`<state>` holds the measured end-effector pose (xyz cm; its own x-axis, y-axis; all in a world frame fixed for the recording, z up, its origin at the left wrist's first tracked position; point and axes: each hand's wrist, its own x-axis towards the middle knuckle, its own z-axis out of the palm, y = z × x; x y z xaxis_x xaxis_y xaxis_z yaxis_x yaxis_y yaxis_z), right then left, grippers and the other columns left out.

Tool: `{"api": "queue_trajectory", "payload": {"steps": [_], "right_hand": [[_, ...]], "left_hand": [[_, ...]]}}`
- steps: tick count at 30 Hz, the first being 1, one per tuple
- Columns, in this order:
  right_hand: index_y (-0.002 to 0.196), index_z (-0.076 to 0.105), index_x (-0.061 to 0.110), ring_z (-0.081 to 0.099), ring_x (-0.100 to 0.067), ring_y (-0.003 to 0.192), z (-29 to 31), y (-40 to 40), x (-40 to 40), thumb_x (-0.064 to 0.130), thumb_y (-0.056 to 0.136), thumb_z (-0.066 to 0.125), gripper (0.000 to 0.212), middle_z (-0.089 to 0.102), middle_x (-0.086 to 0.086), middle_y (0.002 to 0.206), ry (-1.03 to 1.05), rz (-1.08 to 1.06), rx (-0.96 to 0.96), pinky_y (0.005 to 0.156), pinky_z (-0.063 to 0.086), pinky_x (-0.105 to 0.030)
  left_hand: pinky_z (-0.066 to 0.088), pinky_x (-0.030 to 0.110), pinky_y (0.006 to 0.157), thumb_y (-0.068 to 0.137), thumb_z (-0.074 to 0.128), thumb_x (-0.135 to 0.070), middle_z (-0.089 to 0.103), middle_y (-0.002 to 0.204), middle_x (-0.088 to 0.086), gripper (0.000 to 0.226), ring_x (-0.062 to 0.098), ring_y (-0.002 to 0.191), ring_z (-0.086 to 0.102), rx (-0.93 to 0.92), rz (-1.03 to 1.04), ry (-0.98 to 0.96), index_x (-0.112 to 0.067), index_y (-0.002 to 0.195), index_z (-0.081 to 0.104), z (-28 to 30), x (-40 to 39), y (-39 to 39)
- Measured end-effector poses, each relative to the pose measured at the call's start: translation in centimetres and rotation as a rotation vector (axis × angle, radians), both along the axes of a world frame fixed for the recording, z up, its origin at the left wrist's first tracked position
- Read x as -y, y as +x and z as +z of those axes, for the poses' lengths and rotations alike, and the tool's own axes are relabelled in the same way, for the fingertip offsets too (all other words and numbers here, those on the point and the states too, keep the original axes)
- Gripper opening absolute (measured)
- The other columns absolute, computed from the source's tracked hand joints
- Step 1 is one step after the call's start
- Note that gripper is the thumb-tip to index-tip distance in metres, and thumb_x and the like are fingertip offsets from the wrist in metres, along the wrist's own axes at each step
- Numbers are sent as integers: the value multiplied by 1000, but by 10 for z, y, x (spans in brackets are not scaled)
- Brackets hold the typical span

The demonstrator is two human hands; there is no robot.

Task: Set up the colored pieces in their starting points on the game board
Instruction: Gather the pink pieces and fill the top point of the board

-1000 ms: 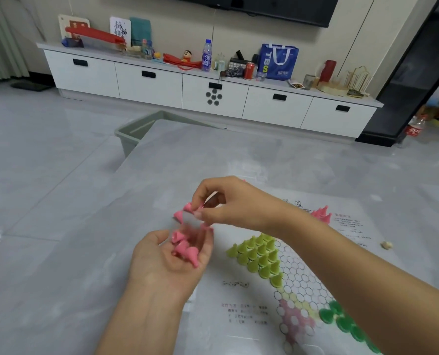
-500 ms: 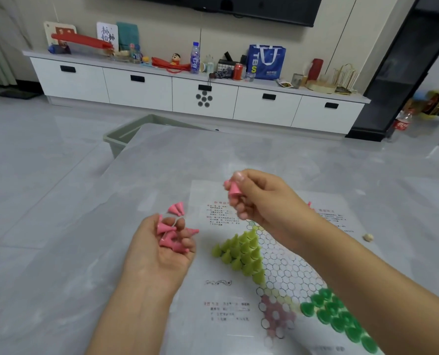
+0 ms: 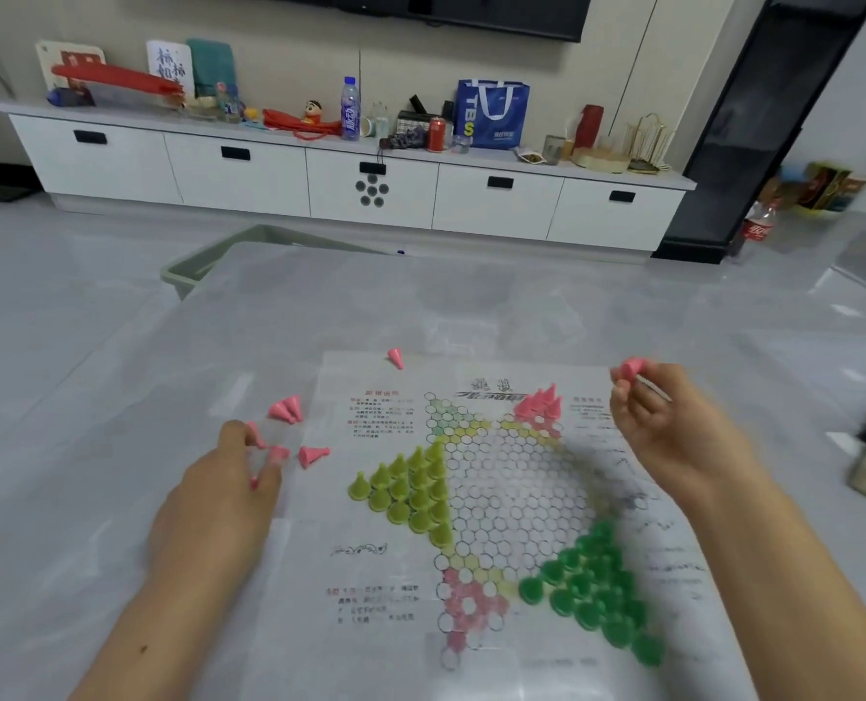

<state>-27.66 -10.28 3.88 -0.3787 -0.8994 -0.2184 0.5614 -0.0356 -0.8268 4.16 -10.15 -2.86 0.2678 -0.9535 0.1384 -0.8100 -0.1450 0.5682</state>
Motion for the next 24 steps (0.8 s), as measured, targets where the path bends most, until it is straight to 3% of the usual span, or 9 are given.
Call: {"api": "queue_trajectory", "payload": {"steps": [4,9,13,16,18,21,24], "right_hand": [[84,60,8,62,-16,74,-33,-10,-2,5,89,52,9,63,-9,85,95,-59,-497,60,55,-19],[83,64,21,66,-14,84,-57,-22,3,14,86,59,9,69,-1,91,159,-2,-963,77,55,-32],[90,69,15,57,-5,77,-57,-24,15,20,84,62,10,67,4,88,152,72,-1253,66,44,-12],[87,69,17,52,0,65,-57,-16,23,20,83,63,8,64,6,78,126,98,-1363,53,40,-4],[85,68,18,51,1,63,-58,-10,27,20,83,64,6,61,12,71,99,137,-1385,54,39,-1],[85,68,22,51,2,64,-60,-3,31,24,81,66,5,59,16,68,56,179,-1407,56,39,-4],[89,69,22,49,2,59,-64,-3,35,25,82,65,9,55,18,63,67,162,-1443,54,33,-11]], "left_hand": [[35,32,67,94,37,-38,62,103,9,33,33,96,57,168,-39,38,-26,123,47,-4,2,-2],[38,34,60,91,44,-25,57,81,10,16,29,72,49,167,-26,24,-17,104,49,-7,6,-4],[41,38,59,88,51,-20,56,75,13,13,34,69,51,10,37,15,-13,92,41,-4,8,-3],[33,35,58,88,54,-21,52,75,4,12,31,73,49,-192,67,-2,-16,83,44,0,9,-5],[33,34,60,87,56,-24,55,82,5,15,30,78,50,-307,72,-8,-23,75,47,1,10,-2],[38,33,60,85,60,-29,62,86,10,14,32,75,53,-364,76,3,-27,73,52,-1,12,4],[36,33,58,85,59,-25,60,74,6,14,29,67,51,-383,62,-19,-23,72,54,3,11,3]]}}
